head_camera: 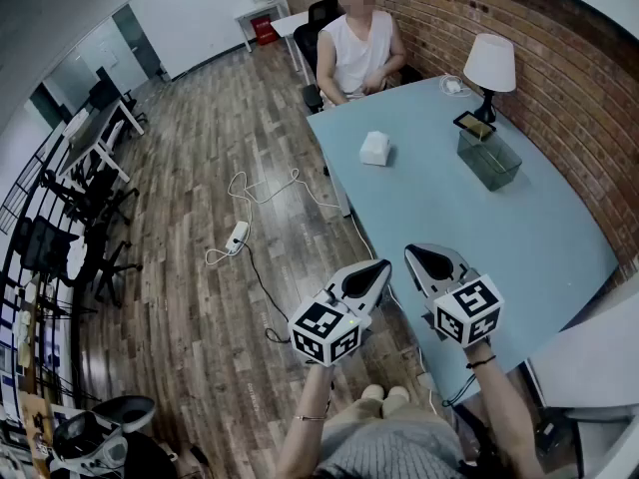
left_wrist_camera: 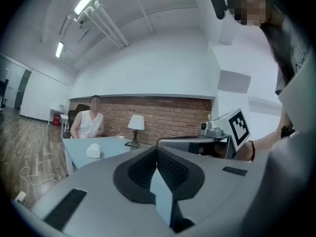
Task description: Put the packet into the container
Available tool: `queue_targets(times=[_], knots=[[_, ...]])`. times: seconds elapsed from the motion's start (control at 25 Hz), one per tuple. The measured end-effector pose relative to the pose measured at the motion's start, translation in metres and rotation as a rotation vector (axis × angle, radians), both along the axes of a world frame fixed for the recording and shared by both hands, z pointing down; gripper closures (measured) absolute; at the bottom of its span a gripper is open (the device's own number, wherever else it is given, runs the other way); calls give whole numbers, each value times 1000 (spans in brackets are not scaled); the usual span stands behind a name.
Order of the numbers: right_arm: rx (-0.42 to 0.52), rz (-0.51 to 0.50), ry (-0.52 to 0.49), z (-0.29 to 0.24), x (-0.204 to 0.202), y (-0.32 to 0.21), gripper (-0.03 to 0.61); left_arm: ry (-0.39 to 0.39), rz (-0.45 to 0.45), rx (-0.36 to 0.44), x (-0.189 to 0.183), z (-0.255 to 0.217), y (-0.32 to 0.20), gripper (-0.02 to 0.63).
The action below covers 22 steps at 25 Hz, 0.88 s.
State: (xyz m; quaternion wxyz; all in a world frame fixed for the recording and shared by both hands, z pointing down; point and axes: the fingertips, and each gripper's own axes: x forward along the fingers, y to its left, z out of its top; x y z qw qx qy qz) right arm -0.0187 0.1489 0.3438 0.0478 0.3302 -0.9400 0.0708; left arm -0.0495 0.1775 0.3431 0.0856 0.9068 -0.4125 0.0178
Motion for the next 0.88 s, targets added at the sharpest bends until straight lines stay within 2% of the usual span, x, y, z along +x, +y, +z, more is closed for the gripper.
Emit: queue_targets(times=[0.88], knots=[[5, -30, 9, 6, -2, -4, 566, -11, -6, -2, -2, 1, -7, 604]])
